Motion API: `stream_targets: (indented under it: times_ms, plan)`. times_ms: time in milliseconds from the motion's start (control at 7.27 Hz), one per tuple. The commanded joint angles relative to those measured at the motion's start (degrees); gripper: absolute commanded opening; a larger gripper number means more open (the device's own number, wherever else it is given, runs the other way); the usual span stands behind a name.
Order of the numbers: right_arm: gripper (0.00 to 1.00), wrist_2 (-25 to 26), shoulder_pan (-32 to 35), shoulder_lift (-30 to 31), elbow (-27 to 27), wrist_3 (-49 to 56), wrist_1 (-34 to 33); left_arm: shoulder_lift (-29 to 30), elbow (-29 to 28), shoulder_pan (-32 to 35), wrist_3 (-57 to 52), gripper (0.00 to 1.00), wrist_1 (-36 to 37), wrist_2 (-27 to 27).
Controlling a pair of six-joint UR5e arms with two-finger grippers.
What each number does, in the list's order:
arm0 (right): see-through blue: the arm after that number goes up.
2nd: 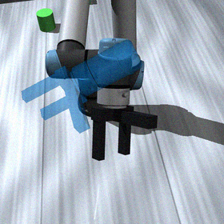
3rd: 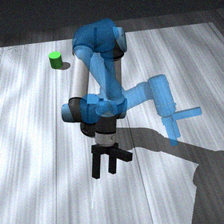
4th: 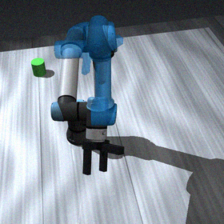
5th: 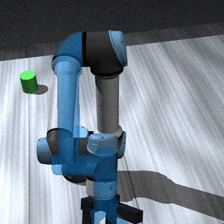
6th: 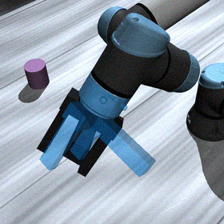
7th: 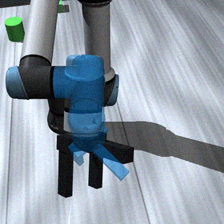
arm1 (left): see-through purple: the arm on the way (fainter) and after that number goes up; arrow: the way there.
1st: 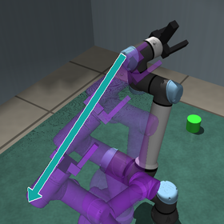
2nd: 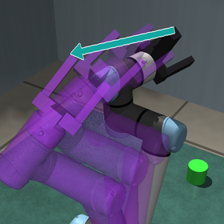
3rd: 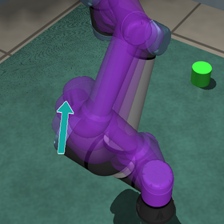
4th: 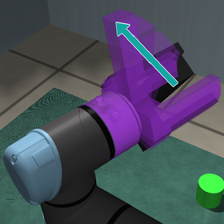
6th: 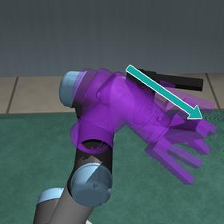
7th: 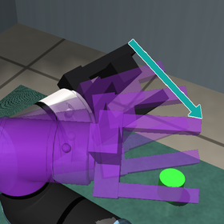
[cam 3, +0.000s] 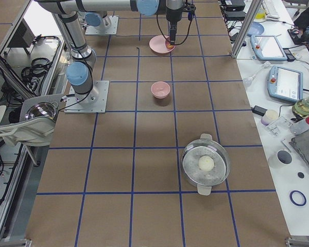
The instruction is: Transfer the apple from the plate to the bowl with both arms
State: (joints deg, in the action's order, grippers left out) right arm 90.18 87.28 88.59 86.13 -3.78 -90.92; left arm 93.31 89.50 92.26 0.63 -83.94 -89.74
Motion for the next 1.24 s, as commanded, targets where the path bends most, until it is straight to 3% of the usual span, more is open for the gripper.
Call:
stream_targets:
  times_ms: [0,1101]
  plan:
    - [1.0,0.0,0.0,0.0,0.0,0.0,0.0,-0.1,0.2,0.0,0.0,1.0,0.1,-0.1]
    - [1.0,0.0,0.0,0.0,-0.4,0.7,-0.2,0.2,-0.3,0.7,0.0,1.0,0.7,0.0]
